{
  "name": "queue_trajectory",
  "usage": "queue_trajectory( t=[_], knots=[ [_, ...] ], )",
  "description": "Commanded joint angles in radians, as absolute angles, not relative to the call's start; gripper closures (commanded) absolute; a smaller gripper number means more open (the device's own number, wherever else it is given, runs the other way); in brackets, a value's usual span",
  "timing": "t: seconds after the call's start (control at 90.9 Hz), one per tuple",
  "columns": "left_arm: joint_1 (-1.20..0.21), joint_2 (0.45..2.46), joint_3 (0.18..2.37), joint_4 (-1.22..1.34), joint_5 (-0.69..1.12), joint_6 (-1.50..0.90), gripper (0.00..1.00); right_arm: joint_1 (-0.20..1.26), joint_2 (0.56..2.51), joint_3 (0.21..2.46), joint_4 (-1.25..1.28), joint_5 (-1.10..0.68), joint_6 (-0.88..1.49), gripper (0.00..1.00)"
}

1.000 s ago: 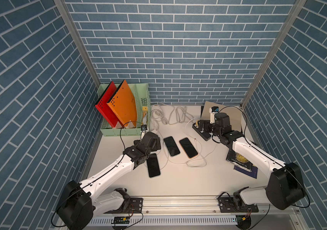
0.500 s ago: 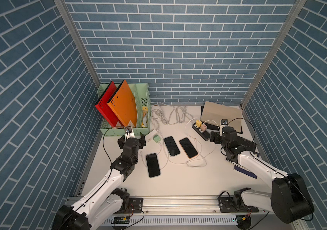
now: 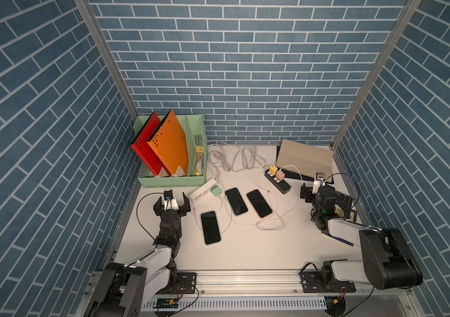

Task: Unplug the charging cable from the phone
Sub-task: Reset both arms

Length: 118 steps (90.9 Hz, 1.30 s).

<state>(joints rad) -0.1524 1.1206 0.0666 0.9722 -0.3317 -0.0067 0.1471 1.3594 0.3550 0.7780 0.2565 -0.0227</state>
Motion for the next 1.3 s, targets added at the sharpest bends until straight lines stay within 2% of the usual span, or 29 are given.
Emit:
queue_trajectory(
  t=[0.0,0.231,0.462,0.594,1.287],
  knots=[
    [-0.126,1.212,0.108,1.128,-0.226,0.027,0.00,0.124,1.386,0.307,0.993,0.204,-0.070,0.00],
    [-0.114,1.425,0.182,1.259,-0.149,0.066,0.00,0.105,1.493,0.275,1.159,0.135,-0.066,0.00],
    [-0.104,1.440,0.207,1.218,-0.157,0.047,0.00,0.095,1.489,0.233,1.230,0.102,-0.066,0.01],
    [-0.078,1.476,0.248,1.172,-0.155,0.009,0.00,0.096,1.532,0.172,1.385,0.110,-0.068,0.01],
    [-0.057,1.482,0.265,1.150,-0.134,-0.002,0.00,0.095,1.526,0.182,1.353,0.124,-0.060,0.01]
  ],
)
